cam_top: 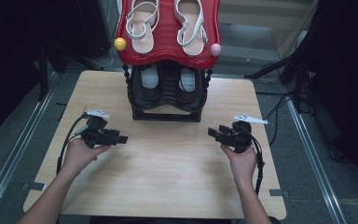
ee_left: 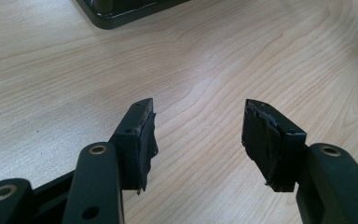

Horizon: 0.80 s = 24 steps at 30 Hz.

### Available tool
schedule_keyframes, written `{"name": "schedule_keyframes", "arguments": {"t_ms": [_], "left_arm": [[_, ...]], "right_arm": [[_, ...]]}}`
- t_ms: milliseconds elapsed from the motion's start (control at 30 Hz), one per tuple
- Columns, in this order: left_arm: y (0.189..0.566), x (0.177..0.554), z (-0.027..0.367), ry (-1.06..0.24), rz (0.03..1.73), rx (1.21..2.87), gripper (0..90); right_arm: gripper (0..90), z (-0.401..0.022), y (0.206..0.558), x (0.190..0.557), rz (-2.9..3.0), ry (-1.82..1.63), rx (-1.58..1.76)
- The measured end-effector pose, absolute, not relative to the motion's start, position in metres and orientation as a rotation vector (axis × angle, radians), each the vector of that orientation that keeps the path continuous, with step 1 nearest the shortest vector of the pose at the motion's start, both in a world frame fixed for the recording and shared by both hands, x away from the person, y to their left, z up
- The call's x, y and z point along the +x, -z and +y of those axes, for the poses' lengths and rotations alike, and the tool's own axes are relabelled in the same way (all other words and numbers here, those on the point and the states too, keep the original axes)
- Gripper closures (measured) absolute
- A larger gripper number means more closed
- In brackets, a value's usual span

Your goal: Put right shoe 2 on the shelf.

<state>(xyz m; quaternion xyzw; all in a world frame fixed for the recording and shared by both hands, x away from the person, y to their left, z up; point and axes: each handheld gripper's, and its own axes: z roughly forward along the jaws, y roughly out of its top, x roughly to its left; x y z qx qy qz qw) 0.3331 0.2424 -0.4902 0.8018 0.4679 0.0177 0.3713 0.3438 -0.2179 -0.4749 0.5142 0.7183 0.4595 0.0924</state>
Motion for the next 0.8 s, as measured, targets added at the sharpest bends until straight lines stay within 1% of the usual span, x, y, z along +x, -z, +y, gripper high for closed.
{"name": "schedule_keyframes", "arguments": {"t_ms": [367,800], "left_arm": [[0.492,0.333,0.236,-0.051,1.185,2.078,44.5],[0.493,0.333,0.235,-0.050,1.180,2.087,44.4]], "right_arm": [[43.6,-0.209,0.496,0.350,2.193,-1.344,1.549],[43.2,-0.209,0.496,0.350,2.191,-1.316,1.514]]}}
